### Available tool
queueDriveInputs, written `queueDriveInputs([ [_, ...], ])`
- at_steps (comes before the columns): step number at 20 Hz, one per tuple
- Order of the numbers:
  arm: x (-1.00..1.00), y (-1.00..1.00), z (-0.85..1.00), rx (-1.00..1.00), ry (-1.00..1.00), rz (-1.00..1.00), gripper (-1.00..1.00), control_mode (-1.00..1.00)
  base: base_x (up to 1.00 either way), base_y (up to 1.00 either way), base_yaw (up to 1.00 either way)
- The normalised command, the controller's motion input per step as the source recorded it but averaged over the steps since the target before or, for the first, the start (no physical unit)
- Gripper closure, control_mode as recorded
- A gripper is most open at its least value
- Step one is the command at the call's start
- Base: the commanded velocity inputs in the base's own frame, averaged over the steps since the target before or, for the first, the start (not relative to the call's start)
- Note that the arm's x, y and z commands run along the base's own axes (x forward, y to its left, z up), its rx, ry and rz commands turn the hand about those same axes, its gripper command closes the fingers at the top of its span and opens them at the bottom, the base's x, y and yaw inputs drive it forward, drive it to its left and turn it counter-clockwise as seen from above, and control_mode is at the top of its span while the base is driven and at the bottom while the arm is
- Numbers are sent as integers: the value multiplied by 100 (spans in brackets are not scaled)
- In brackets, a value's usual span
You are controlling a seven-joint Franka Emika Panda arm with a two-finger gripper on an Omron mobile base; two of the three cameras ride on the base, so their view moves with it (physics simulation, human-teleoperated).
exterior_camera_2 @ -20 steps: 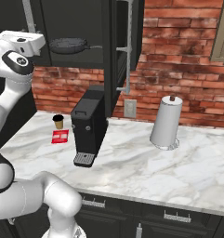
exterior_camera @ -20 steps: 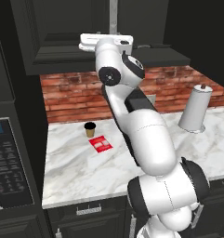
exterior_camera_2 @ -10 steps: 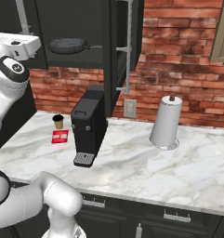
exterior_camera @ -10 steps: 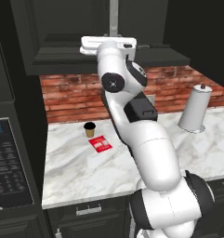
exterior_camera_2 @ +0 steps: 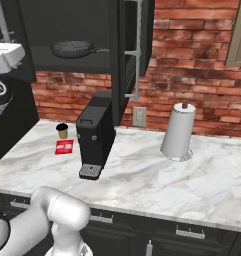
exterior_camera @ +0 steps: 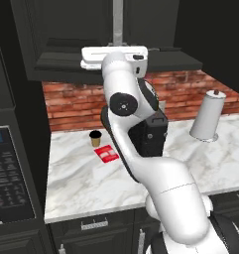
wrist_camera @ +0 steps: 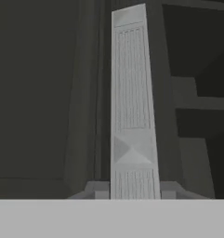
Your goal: Pick the pan from the cabinet and place it on the stove. Then turn on the stove burner for the pan.
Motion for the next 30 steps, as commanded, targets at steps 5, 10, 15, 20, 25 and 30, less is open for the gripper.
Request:
queueDriveInputs([
  [5,-74,71,-13,-6,5,3,-100,-100,0,0,0],
  [10,-56,0,-7,8,2,0,-100,-100,0,0,0],
  [15,-96,-38,2,30,-3,0,-100,-100,0,0,0],
  [20,-54,-65,8,32,2,1,-100,-100,0,0,0],
  [25,-3,-85,-5,33,13,7,-100,-100,0,0,0],
  [30,8,-61,-22,36,21,17,-100,-100,0,0,0],
])
